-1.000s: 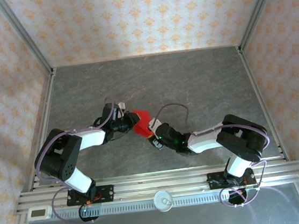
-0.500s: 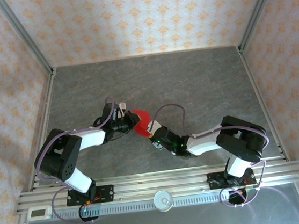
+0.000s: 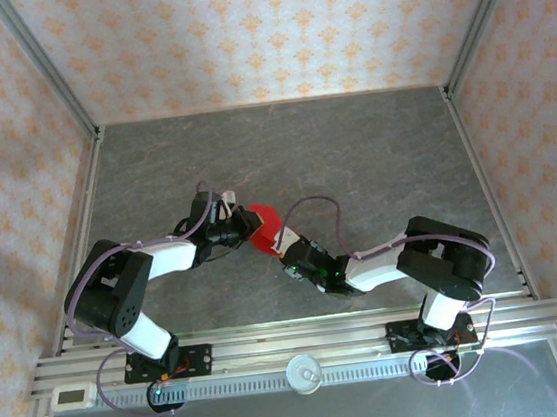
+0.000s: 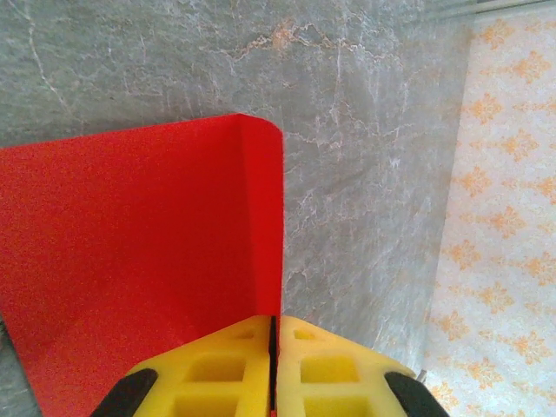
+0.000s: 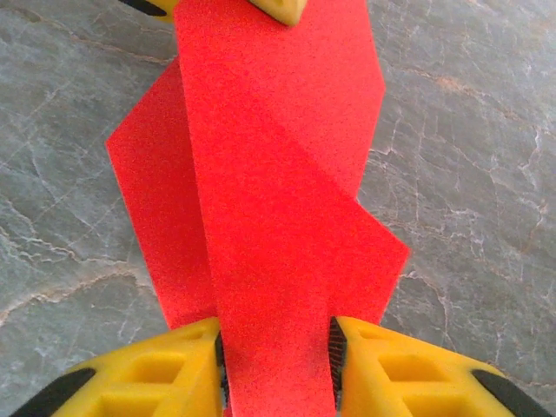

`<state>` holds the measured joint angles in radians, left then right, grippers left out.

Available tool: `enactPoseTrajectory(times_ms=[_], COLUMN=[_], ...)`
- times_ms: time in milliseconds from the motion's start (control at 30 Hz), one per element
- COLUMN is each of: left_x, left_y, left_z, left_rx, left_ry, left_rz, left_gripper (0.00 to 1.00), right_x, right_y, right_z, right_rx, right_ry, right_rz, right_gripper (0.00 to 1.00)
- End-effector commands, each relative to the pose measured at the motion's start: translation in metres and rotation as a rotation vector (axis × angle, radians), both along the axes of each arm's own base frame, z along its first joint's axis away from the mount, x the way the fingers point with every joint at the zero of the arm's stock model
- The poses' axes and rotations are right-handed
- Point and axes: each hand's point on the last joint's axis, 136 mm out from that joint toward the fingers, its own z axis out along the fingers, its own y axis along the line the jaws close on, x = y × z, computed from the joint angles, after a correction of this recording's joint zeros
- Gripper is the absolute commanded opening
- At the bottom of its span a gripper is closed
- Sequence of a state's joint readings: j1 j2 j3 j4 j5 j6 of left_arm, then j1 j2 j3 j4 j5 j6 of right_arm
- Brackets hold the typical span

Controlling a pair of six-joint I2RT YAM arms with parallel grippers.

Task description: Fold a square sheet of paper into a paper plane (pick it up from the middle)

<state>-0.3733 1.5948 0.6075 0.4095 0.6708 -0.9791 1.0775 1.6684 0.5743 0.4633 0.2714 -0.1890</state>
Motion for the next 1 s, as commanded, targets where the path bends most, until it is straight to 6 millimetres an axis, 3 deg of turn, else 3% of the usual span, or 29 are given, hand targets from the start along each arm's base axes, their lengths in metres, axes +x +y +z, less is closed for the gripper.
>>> enactPoseTrajectory(times_ms=[0, 400, 600, 967], left_x=[0.0069, 0.0074, 0.0082, 0.0081], left_y=[-0.0068, -0.0079, -0.0075, -0.009], left_z=[0.0111, 0.0111, 0.0108, 0.0093], left_rx=[-0.027, -0.01, 0.008, 0.012], left_ry=[-0.031, -0.036, -0.038, -0.033], left_rz=[-0.013, -0.032, -0.041, -0.054], left_gripper=[0.09, 0.12, 0.26, 0.19], right_x=[0.0038, 0.0021, 0.0007, 0.0037], right_y=[0.0041, 0.0081, 0.0119, 0.013], right_z=[0.0069, 0.0061, 0.0079, 0.0069], right_rx=[0.008, 0.024, 0.04, 0.043], right_ry=[-0.025, -0.015, -0.007, -0.012], right_rz=[-0.006, 0.007, 0.02, 0.005], right_gripper=[0.3, 0.19, 0.08, 0.13])
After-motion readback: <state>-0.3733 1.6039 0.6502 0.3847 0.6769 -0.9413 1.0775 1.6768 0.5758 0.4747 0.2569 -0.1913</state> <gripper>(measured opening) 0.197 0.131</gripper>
